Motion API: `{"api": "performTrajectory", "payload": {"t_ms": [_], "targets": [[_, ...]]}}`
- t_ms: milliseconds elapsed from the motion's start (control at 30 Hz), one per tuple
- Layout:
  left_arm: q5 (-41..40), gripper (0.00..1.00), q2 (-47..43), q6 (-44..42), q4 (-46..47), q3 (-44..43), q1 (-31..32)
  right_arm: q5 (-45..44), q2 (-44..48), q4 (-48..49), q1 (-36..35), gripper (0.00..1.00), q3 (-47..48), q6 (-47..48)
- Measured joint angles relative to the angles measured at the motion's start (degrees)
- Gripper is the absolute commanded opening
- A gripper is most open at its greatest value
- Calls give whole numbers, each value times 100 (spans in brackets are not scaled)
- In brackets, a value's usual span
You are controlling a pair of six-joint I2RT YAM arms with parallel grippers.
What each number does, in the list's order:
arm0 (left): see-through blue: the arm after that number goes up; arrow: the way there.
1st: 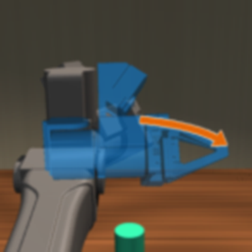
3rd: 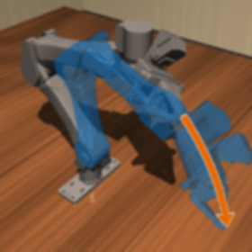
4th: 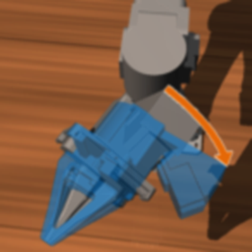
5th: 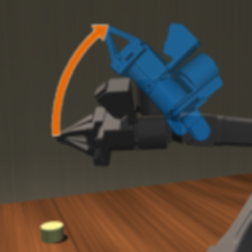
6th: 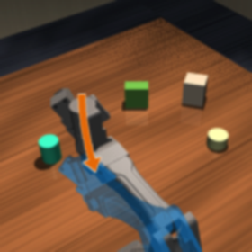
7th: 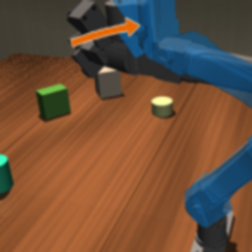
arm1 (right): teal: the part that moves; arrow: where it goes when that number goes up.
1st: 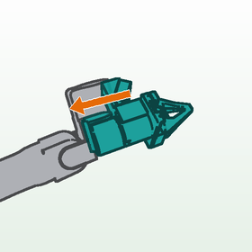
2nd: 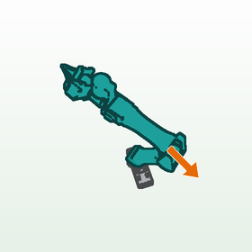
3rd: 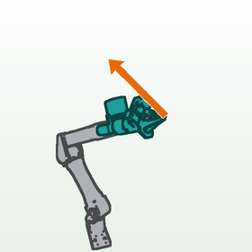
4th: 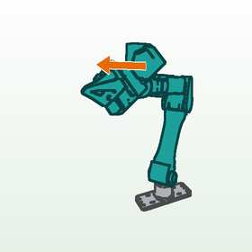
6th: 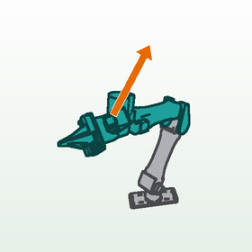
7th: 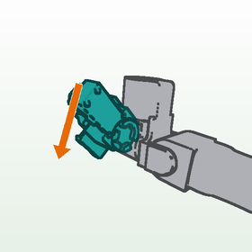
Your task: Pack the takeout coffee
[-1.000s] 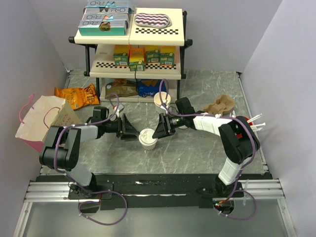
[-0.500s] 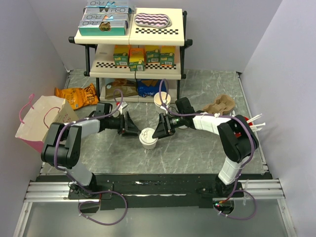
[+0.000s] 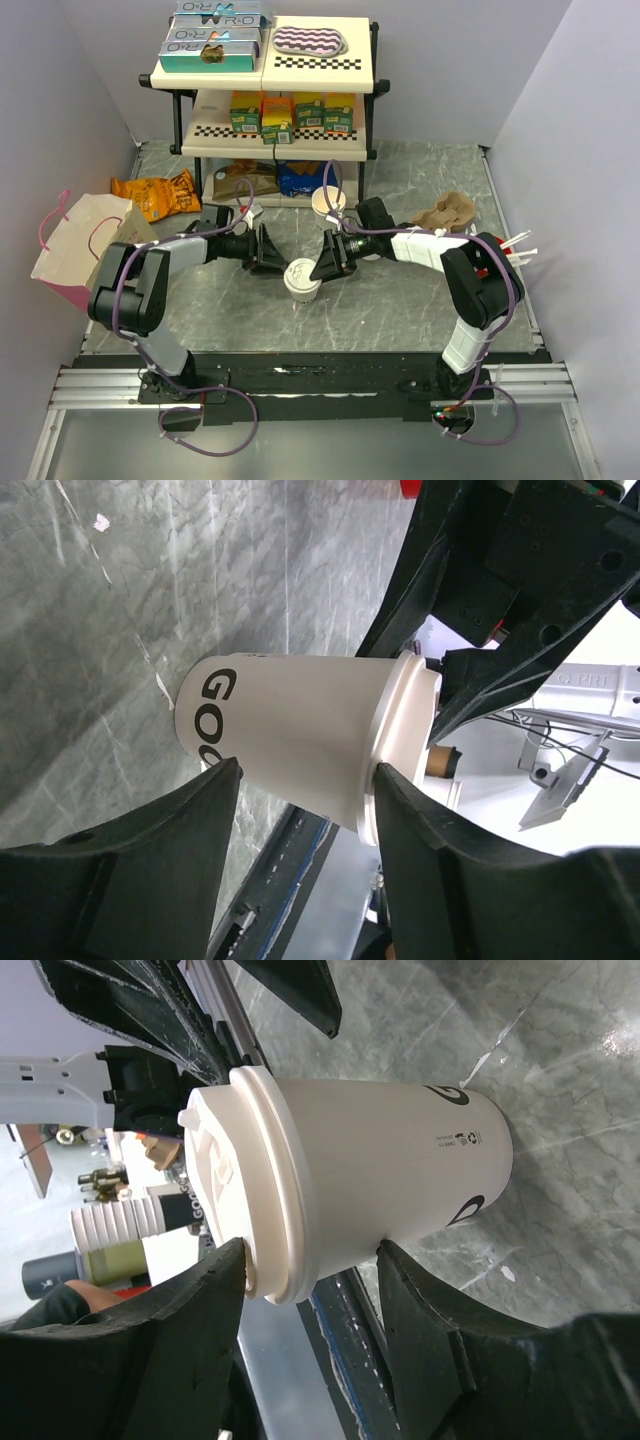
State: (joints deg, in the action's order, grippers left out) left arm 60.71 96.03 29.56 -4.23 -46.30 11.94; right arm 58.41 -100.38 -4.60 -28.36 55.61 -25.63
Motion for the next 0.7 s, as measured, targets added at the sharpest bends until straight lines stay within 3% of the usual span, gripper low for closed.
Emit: {"api": "performTrajectory", "payload": {"t_ms": [267,433,700], "targets": [[-57,73,-87,-63,122,46,11,87,4,101,13,70,-13,-22],[-203,75,-511,111,647,387,9,83,39,426,13,75,-79,-28],[-216,76,-664,127,636,387,11,83,81,769,111,76,-37,-70]]}}
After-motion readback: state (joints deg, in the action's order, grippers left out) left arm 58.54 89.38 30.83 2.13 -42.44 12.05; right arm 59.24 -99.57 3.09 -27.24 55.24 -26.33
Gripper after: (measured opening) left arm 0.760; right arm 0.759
